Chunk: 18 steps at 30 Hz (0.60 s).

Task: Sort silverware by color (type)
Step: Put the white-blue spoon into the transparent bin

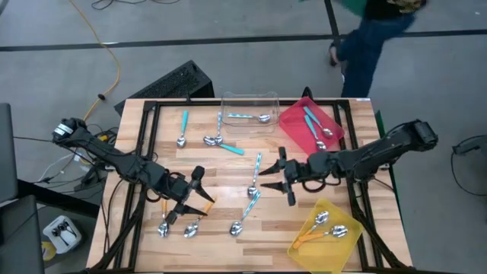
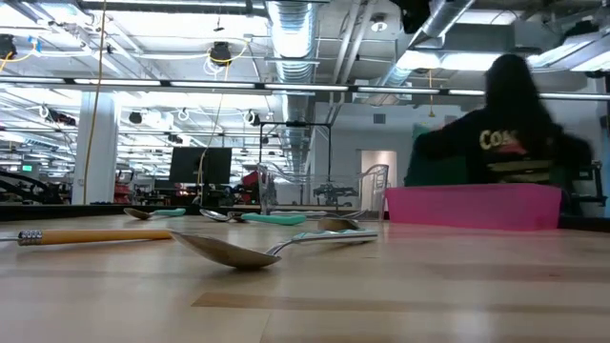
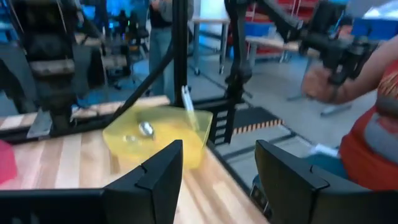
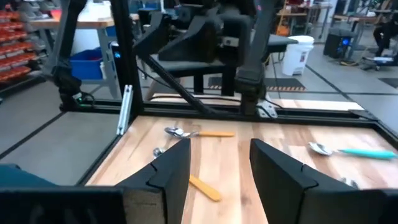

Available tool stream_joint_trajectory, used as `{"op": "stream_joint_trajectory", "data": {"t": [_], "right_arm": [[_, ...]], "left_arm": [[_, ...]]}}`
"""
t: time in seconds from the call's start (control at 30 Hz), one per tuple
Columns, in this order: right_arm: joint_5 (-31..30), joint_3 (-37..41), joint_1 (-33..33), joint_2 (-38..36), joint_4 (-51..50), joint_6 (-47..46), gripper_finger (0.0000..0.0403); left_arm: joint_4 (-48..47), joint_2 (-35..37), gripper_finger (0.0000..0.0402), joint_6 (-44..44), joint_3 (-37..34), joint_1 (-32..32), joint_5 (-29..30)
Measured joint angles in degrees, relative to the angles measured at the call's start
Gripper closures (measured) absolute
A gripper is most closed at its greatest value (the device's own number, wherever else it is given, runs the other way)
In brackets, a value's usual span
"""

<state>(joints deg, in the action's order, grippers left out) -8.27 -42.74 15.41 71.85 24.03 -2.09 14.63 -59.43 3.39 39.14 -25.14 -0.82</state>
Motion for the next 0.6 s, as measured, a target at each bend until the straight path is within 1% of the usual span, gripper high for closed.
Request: {"op": "stream_joint_trajectory", "data": {"t": [0.13,0.23,0.3,0.47,0.6], "right_arm": [[0.02,0.03,0.35,2.42,2.89,0.0,0.0214],[0.0,0.02,0.21,2.54,3.21,-1.06,0.0214],[0.0,0.02,0.19,2.44,4.27,-1.33,0.0214],[0.02,-0.03,0.23,0.65,5.55,-1.07,0.0214],[0.02,-0.04,0.21,-0.46,5.36,-0.98,0.0214]], "left_arm": [[-0.14,2.05,0.0216,1.49,1.09,-0.45,0.71],[-0.06,4.06,0.0216,2.36,1.48,-0.92,2.23],[-1.59,5.72,0.0216,2.56,1.48,-1.39,3.8],[-8.82,10.5,0.0216,2.91,1.48,-2.24,10.26],[-14.89,14.56,0.0216,5.58,1.48,-2.28,15.42]]}}
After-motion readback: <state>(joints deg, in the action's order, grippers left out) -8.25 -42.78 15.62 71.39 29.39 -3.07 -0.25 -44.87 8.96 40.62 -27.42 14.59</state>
